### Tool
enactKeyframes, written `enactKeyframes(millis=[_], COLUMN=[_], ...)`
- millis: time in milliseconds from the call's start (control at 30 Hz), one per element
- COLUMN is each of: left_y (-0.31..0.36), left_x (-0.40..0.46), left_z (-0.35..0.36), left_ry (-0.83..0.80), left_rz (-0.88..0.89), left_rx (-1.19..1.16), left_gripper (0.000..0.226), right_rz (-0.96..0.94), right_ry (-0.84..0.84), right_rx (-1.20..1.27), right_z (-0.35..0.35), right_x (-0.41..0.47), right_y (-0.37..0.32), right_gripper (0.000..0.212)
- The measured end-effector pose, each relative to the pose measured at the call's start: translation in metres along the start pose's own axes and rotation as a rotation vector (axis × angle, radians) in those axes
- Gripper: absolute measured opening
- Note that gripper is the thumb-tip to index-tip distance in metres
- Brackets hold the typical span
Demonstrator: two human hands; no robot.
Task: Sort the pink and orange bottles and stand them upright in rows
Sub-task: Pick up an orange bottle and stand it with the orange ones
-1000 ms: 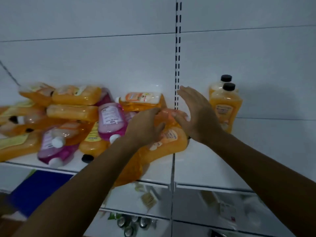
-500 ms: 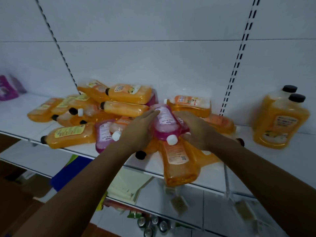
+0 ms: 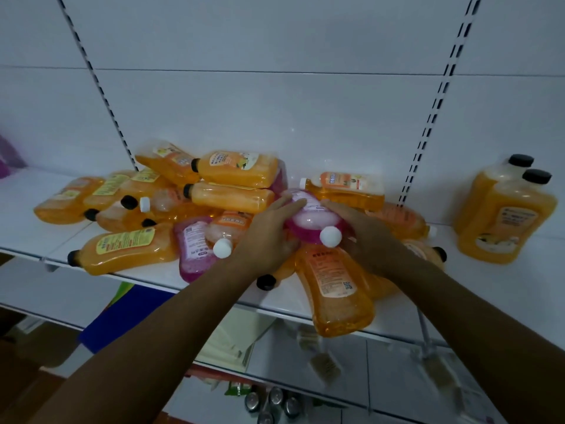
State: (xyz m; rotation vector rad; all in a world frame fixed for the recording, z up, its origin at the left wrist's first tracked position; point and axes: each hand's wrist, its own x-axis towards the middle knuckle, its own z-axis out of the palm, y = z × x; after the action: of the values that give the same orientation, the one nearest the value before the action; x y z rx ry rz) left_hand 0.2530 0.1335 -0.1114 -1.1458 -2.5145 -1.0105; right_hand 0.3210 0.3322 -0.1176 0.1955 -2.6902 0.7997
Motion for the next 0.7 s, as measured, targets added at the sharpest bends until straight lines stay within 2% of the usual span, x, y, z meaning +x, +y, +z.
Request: enactKeyframes(millis=[200, 267, 400, 467, 567, 633, 700], left_y=[0.027, 0.034, 0.036, 0.035, 0.035, 0.030, 0.021], left_x=[0.003, 0.005, 0.004, -0.003, -0.019, -0.032, -0.047], left_z=[-0.011, -0.016, -0.029, -0.034, -0.047, -0.059, -0.071], left_ry=[0.137, 0.167, 0.214, 0.173, 0.074, 0.080, 0.104], left_rz=[-0.003, 0.018, -0.017, -0.071, -0.179, -0.227, -0.247], left_rx=[-0.157, -0.146, -0.034, -0.068, -0.294, -0.318, -0.327], left_gripper=[0.061, 0.063, 0.074, 0.075, 0.072, 0.069, 0.055], right_rz=[-0.093, -0.089, -0.007, 0.005, -0.007, 0.002, 0.019], right_ry=[0.127, 0.143, 0.134, 0.116, 0.127, 0.094, 0.039], right_rx=[0.180, 0.262, 0.476, 0.578, 0.633, 0.644, 0.655], right_z=[-0.030, -0.042, -0.060, -0.062, -0.054, -0.041, -0.023], right_x=[0.008, 0.008, 0.010, 0.014, 0.028, 0.040, 0.053], right_y=[-0.021, -0.026, -0.039, -0.046, -0.060, -0.072, -0.086], right_gripper=[0.070, 0.062, 0.060, 0.055, 0.040, 0.035, 0.038])
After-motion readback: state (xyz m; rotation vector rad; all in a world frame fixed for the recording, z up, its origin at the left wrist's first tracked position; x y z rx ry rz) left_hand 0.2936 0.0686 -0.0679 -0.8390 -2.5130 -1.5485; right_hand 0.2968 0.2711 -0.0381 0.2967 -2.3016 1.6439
